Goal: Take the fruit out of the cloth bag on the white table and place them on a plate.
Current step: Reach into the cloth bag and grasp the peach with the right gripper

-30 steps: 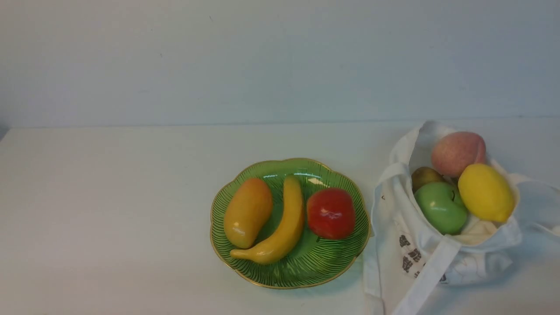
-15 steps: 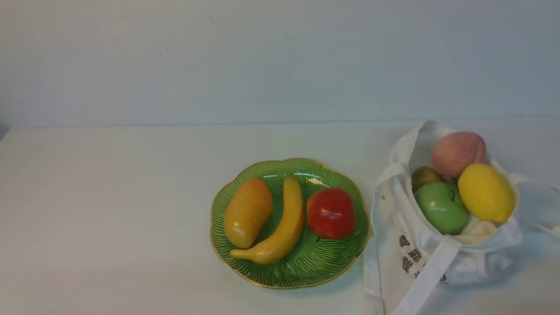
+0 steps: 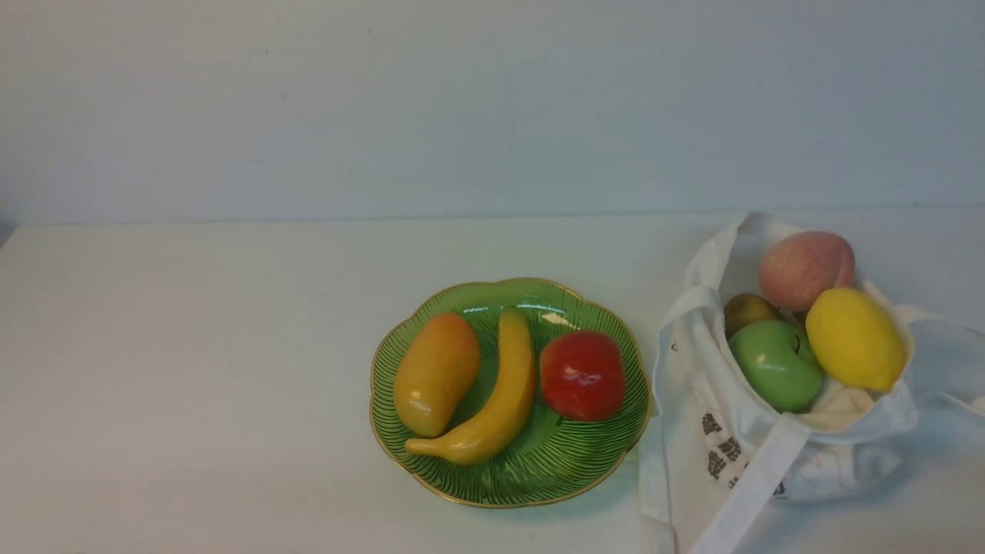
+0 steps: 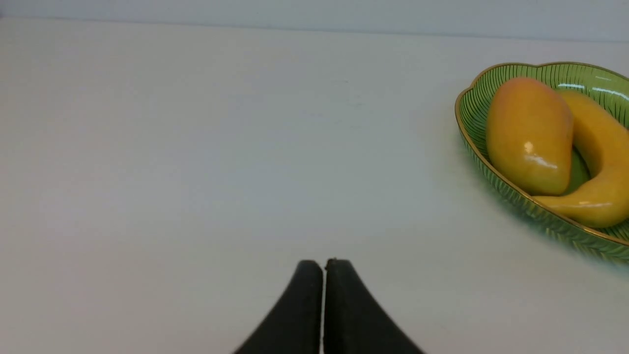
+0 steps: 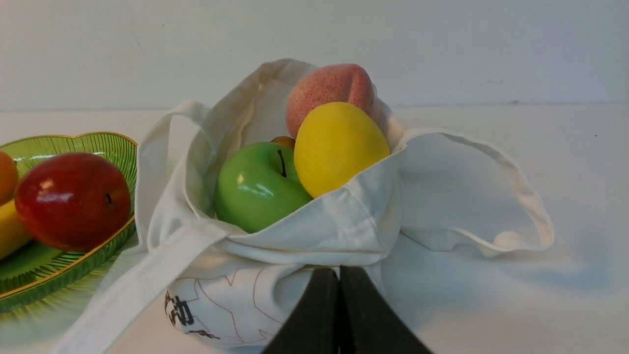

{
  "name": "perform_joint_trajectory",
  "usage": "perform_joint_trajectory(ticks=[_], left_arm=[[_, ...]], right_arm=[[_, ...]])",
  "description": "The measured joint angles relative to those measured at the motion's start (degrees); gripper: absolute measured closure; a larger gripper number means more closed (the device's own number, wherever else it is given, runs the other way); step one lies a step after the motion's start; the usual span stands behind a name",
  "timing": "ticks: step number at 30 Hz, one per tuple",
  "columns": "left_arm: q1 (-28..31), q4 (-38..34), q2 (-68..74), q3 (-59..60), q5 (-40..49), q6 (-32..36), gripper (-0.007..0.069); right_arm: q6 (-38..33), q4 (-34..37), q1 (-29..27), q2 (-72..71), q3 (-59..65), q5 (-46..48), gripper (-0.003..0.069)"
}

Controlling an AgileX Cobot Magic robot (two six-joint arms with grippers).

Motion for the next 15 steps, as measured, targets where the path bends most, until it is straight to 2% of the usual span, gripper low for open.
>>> perform_joint_trajectory(ticks=[7,9,10,11,12,14,15], left_arm=[[0.00,0.00,0.00,0.00,0.00,0.00,0.0632],[0.00,0.00,0.00,0.00,0.00,0.00,0.0632],[0.00,0.00,0.00,0.00,0.00,0.00,0.0632],[0.00,0.00,0.00,0.00,0.00,0.00,0.0632],[0.00,0.00,0.00,0.00,0.00,0.00,0.0632],[0.00,0.00,0.00,0.00,0.00,0.00,0.0632],[0.00,0.00,0.00,0.00,0.00,0.00,0.0632]], right_arm=[[1.47,1.51,0.00,0.00,0.00,-0.12,0.0674],[5.85,8.01,0.00,0.00,0.15,-1.77,0.0674],[9.40,13.83,0.00,0.00,0.15,-3.40,0.0674],[9.90,13.83,0.00,0.00,0.15,-3.76,0.0674],[12.95,20.31,0.00,0.00,0.15,-6.63,0.0674],[15.16,25.40,0.00,0.00,0.15,-8.33,0.0674],[17.19,31.97,0.00,0.00,0.15,-10.16,0.0674]])
